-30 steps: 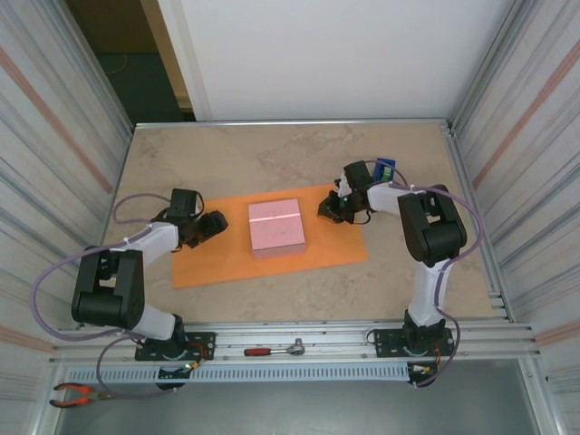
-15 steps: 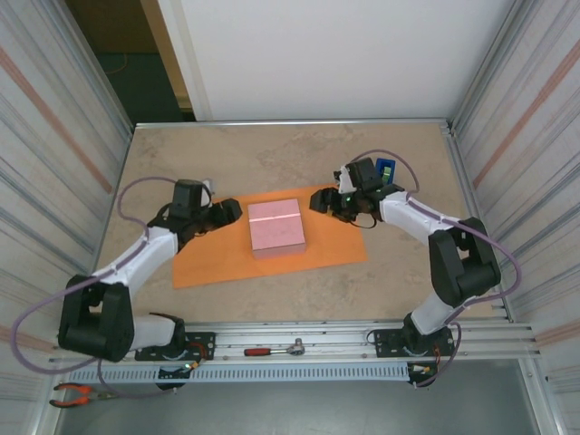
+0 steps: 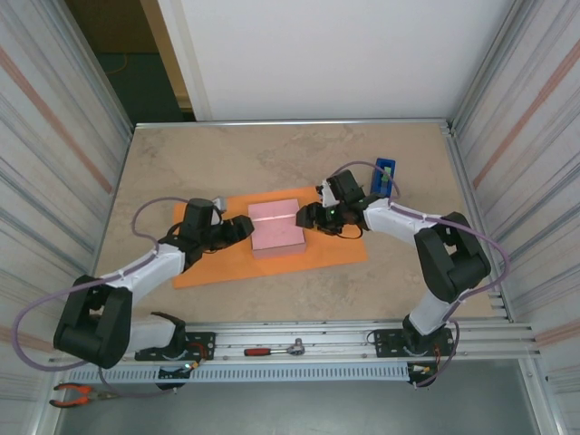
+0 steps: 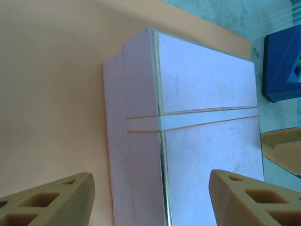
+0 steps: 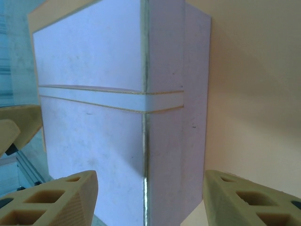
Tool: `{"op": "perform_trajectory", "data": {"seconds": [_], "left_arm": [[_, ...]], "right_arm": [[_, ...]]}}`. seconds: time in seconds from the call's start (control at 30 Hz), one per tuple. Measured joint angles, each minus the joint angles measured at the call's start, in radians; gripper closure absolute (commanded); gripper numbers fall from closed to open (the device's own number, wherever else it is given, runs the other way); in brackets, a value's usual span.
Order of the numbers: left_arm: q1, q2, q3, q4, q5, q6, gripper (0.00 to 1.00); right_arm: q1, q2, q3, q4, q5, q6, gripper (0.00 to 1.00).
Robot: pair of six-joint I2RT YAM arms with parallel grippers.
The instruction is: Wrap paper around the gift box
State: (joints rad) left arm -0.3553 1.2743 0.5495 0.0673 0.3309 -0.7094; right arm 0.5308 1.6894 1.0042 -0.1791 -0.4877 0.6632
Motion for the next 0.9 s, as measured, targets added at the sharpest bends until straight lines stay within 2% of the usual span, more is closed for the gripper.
{"op": "perform_trajectory", "data": {"seconds": [0.23,0.4,0.5,0.9], "left_arm": [[-0.029,0.084,0.010,0.040,0.029,-0.002,0.41],[-0.038,0.110,0.039,0.048,0.039,-0.001,0.50],[-0.038,0.118,0.051,0.053,0.043,0.002,0.52],[-0.037,0.128,0.103,0.007,0.023,0.029,0.53]], "right_arm": [[0.000,0.037,0.017,0.016,-0.003,0.010,0.50],[0.002,0.059,0.046,0.026,-0.007,0.017,0.64],[0.008,0.068,0.054,0.030,-0.006,0.022,0.69],[0.007,0.076,0.069,0.029,0.006,0.036,0.71]]}}
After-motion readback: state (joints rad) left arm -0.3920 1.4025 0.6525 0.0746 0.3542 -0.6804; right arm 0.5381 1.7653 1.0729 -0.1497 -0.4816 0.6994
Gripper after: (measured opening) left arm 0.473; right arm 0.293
